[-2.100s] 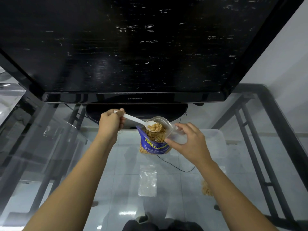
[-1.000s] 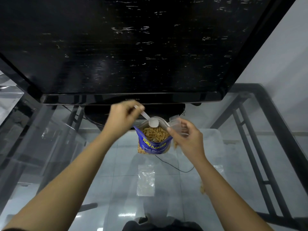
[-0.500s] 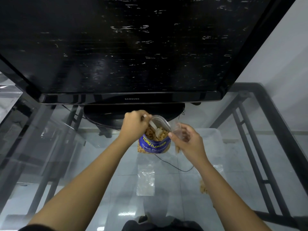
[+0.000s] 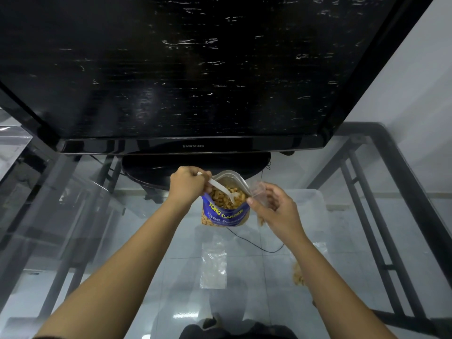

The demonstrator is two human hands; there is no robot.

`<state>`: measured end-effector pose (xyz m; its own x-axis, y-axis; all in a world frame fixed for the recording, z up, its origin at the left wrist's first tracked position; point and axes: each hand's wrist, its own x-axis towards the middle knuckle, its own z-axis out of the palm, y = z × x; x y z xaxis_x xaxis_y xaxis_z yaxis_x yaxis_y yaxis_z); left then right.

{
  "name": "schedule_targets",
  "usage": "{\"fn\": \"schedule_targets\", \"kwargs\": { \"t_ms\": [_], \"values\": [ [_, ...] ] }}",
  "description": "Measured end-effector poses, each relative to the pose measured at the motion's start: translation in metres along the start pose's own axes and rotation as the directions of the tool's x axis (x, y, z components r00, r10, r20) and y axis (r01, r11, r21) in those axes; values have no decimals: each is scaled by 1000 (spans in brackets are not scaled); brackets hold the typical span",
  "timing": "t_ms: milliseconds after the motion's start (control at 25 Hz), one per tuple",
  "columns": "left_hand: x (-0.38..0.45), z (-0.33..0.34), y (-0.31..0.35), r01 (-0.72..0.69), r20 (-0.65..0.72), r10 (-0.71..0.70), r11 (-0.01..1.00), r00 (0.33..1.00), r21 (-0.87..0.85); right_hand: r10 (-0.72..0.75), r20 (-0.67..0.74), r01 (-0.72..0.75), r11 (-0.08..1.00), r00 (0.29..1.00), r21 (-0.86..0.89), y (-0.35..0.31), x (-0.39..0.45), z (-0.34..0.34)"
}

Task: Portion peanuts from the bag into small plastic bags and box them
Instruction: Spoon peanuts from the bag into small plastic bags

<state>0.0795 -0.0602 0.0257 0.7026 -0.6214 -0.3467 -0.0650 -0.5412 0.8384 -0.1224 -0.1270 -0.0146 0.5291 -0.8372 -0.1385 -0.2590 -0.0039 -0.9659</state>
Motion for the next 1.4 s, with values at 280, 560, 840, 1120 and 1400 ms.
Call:
{"fn": "schedule_targets", "kwargs": {
  "t_ms": [280, 560, 840, 1120, 1400],
  "values": [
    [3, -3, -6, 108, 35, -104, 979, 994, -174, 6, 10, -6, 1000, 1000, 3, 1, -1, -2],
    [12, -22, -16, 163, 19, -165, 943, 986, -289, -61, -62, 49, 984, 996, -170, -15, -2, -6],
    [20, -47, 3, 90, -54, -118, 923, 992, -375, -231, 19, 211, 850, 973, -482, -33, 9, 6],
    [12, -48, 36, -65, -39, 57, 966, 998, -251, -219, 46, 216, 870, 975, -444, -38, 16, 26],
    [-28, -49, 69, -601, 50, 603, 777, 796, 189, -113, 37, 118, 970, 993, -212, -47, 16, 30]
  ]
}}
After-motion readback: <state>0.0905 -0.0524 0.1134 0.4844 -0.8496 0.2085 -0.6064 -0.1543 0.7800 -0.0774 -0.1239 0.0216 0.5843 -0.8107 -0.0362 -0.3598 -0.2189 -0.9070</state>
